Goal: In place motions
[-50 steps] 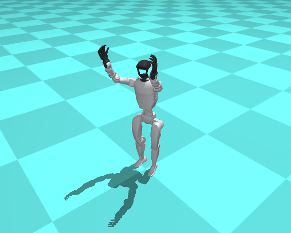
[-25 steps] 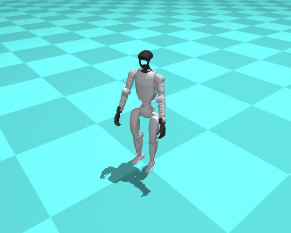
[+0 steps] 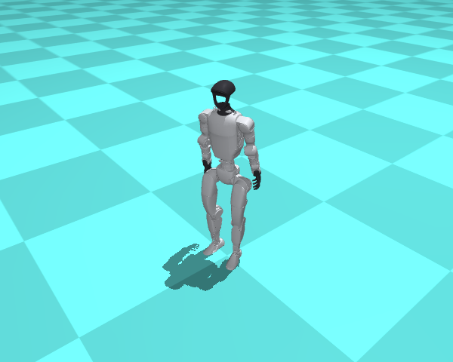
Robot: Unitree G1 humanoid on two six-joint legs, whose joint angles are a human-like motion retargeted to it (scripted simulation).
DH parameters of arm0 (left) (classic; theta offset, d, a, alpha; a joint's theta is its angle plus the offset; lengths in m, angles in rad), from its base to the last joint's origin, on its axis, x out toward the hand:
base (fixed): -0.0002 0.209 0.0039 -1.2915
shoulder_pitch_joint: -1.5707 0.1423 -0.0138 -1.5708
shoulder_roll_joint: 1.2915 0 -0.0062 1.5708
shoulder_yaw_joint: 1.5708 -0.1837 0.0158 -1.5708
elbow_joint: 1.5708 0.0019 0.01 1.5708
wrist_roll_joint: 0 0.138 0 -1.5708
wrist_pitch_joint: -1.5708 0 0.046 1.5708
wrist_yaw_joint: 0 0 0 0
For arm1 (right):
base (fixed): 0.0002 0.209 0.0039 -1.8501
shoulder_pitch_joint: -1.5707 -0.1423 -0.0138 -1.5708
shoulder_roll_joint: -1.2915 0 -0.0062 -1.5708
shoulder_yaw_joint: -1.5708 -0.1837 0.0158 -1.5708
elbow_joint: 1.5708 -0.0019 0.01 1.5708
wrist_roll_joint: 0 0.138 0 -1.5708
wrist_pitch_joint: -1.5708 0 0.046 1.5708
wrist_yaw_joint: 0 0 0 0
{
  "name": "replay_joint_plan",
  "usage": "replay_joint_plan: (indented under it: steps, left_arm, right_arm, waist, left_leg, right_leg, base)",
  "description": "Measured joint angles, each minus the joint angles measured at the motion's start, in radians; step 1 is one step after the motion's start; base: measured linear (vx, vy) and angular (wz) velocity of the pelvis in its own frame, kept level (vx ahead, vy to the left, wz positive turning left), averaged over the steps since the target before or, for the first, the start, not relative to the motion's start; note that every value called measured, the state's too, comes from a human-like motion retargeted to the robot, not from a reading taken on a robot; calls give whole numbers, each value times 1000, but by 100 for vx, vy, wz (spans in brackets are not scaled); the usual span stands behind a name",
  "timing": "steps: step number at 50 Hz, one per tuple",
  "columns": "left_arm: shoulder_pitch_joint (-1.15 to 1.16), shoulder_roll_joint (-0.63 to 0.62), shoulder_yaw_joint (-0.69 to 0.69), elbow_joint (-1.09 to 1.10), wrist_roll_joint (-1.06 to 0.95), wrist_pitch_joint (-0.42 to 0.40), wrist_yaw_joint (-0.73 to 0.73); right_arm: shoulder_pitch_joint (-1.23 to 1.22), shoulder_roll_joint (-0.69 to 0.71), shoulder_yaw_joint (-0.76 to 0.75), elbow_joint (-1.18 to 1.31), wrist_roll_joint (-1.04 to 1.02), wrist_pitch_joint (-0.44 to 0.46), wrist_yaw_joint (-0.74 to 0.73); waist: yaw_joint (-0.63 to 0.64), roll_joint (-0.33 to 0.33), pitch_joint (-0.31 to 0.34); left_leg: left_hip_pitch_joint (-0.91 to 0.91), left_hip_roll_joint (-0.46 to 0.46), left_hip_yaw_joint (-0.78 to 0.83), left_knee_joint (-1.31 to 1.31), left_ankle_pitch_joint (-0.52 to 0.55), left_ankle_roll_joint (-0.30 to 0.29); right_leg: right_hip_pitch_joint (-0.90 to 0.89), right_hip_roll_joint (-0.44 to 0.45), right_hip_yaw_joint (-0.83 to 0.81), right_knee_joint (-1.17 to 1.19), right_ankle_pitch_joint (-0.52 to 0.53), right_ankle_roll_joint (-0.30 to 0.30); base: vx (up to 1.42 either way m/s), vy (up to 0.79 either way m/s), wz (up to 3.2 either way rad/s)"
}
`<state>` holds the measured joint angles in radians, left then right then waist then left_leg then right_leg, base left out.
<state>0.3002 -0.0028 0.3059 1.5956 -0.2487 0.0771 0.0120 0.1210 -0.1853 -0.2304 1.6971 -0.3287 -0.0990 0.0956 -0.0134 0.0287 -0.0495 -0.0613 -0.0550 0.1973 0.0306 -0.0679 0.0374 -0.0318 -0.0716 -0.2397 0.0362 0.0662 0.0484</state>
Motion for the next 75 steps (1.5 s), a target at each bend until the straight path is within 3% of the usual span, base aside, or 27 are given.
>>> replay_joint_plan:
  steps: [7, 17, 28, 32, 35, 40, 45, 55, 64, 75]
  left_arm:
    - [-67, 84, -87, -94, 227, -50, -58]
    - [-40, 56, -81, -58, 240, -64, -98]
    - [-62, 72, -144, 102, 204, -3, -84]
    - [-190, 126, -218, 104, 137, 28, -77]
    - [-391, 157, -237, 104, 80, 100, -66]
    - [-767, 171, -194, 8, 118, 89, -219]
    - [-1092, 218, -240, -88, 151, 33, -284]
    - [-1457, 289, -322, -188, -89, -118, -162]
    - [-1525, 312, -382, -141, -152, -159, -198]
    - [-1444, 282, -350, -182, -131, -197, -153]
  right_arm:
    - [-91, 19, 66, -76, -58, -43, -38]
    - [-88, 35, 79, -54, -105, -51, -52]
    - [32, -12, 18, 3, -7, 72, -29]
    - [-41, -12, 51, 3, 103, 107, 0]
    - [-181, -17, 91, 3, 129, 136, 64]
    - [-531, -3, 64, 3, 95, 105, 154]
    - [-843, 22, 26, -122, 157, 60, 206]
    - [-1241, -48, 221, -319, 392, -32, 84]
    - [-1357, -109, 285, -216, 490, -70, -3]
    - [-1247, -70, 246, -329, 435, -103, -7]
  waist:
    - [-13, -3, 15]
    - [-14, -2, 13]
    - [-12, -7, 4]
    - [0, -8, -4]
    - [24, -6, -15]
    - [37, -23, -57]
    - [24, -22, -98]
    - [16, -12, -155]
    - [28, -2, -184]
    - [22, 3, -182]
  left_leg:
    - [6, 3, 0, -1, 5, -2]
    - [32, 3, 9, -3, -2, 4]
    - [35, -3, -11, -2, -3, 7]
    - [29, -3, -19, 1, 2, 6]
    - [22, -1, -16, 5, 6, 5]
    - [15, -6, -15, 6, 14, 0]
    - [19, -2, -12, 12, 9, 4]
    - [19, -2, 5, 9, -10, 12]
    - [40, 0, 16, 7, -27, 20]
    - [35, -1, 7, 8, -22, 16]
  right_leg:
    - [6, 4, 0, -1, 6, 1]
    - [25, 8, 11, 1, 2, -4]
    - [46, 6, -15, -5, -8, -9]
    - [46, 6, -27, -4, -7, -8]
    - [42, 5, -30, -4, -2, -6]
    - [40, -2, -45, -7, 4, -2]
    - [41, 3, -39, -2, 4, -5]
    - [27, 11, -12, 1, -7, -13]
    - [37, 20, 6, 4, -16, -23]
    - [33, 20, 2, 8, -14, -24]
  base:
    - [-4, -1, -1]
    - [2, 1, 0]
    - [-1, 0, 6]
    - [-10, 2, 14]
    - [-16, 3, 5]
    - [-7, -1, 10]
    - [0, 0, -4]
    - [3, 1, -15]
    - [2, 1, -5]
    - [0, 0, 0]
